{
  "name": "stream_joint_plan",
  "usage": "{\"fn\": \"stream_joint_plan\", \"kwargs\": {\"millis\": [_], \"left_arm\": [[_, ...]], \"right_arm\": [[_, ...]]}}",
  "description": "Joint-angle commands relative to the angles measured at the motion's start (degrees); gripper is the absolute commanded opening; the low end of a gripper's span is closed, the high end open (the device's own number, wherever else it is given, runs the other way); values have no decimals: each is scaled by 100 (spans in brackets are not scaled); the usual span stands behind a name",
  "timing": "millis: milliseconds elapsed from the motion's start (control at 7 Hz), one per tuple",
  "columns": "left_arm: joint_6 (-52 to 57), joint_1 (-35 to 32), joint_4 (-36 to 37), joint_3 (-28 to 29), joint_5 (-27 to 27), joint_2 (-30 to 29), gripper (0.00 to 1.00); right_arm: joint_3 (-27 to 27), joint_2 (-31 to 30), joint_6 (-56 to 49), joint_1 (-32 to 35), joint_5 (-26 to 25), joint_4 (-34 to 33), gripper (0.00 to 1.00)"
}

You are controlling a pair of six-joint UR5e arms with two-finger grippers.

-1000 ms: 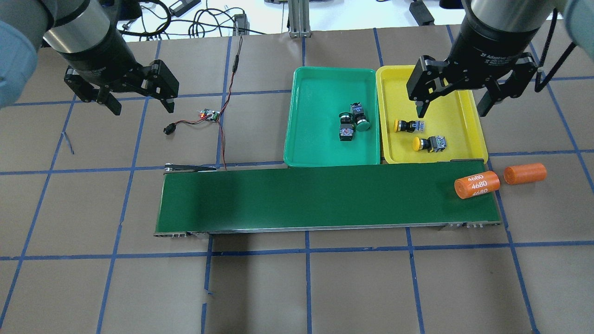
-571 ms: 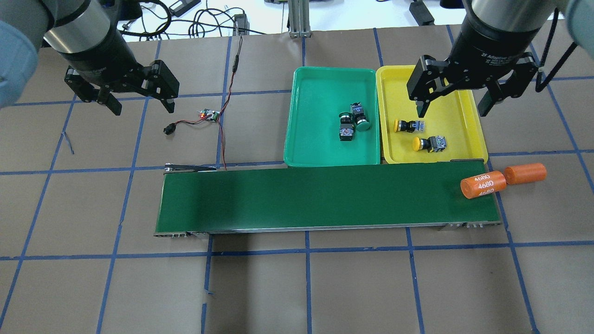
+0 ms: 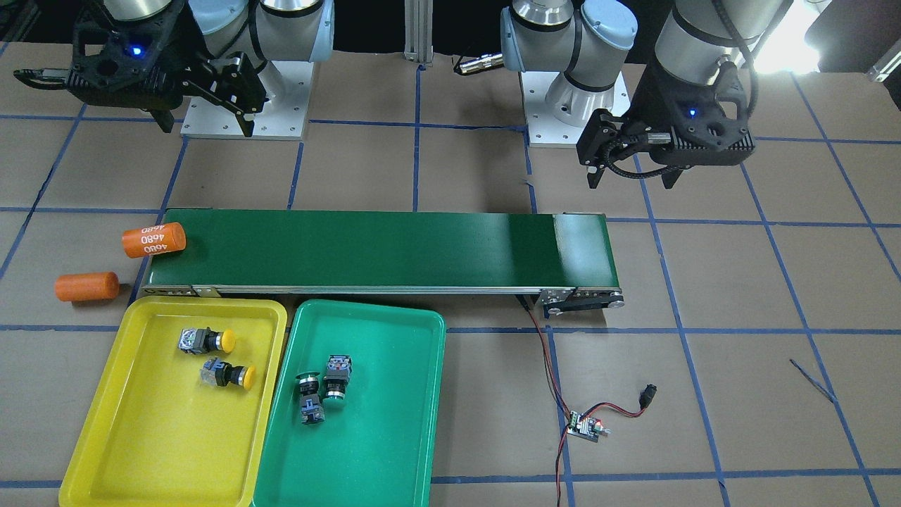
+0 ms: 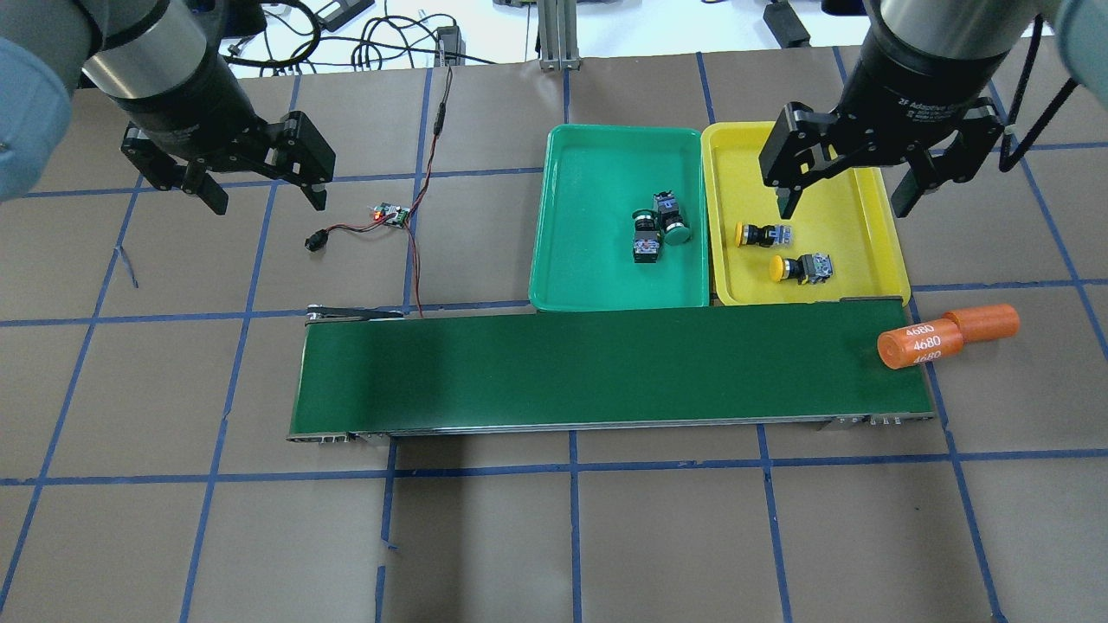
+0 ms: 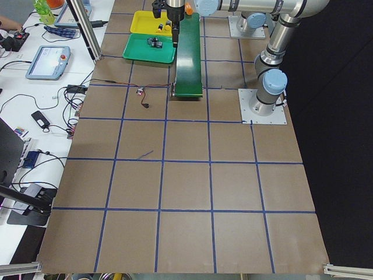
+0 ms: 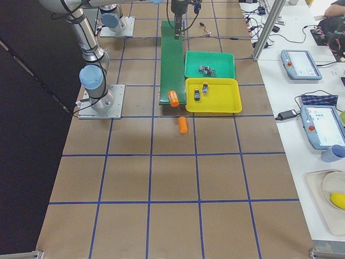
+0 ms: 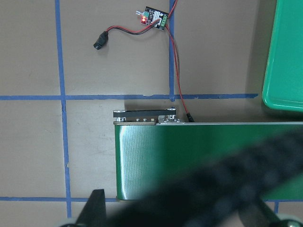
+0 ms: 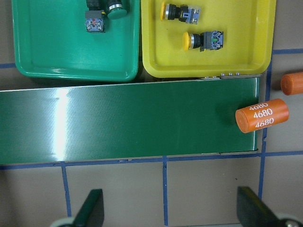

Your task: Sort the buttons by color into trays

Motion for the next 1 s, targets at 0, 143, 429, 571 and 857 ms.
{"fn": "stream_joint_plan", "kwargs": {"millis": [0,143,429,571,857], "left_arm": [[9,0,0,-8,9,0,100],[9,0,0,-8,9,0,100],[9,0,0,-8,9,9,100],[9,0,0,1,9,0,100],[0,0,0,-8,9,0,100]], "right_arm": [[0,5,1,0,9,1,100],[0,-3,-8,0,0,1,100],[9,5,1,0,0,-8,100],[44,5,1,0,0,-8,100],[53,-4,1,0,0,-8,100]]}}
